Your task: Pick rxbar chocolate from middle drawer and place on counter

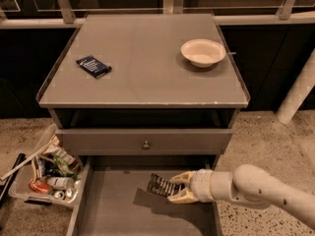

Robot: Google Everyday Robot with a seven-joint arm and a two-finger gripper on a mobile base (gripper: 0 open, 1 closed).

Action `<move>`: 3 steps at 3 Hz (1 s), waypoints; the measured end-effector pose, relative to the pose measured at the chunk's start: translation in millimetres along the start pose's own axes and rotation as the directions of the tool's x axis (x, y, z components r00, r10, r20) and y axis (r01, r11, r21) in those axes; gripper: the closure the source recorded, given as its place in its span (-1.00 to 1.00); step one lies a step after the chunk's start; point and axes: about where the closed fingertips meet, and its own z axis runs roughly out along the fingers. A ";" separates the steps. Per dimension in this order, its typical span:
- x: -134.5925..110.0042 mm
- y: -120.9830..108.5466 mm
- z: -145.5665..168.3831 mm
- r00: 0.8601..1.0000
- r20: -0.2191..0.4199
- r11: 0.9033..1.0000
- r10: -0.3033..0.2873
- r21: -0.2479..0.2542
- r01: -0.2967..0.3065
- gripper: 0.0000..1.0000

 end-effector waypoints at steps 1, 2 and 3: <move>-43.2 -25.8 -40.0 0.993 -0.049 0.994 -0.105 0.036 0.107 1.00; -78.0 -50.6 -69.6 0.975 -0.123 0.979 -0.186 0.061 0.195 1.00; -98.0 -65.0 -90.1 0.965 -0.135 0.970 -0.223 0.072 0.234 1.00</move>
Offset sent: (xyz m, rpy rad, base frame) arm 0.0429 -0.0307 0.1764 -0.2930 -0.2438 0.0300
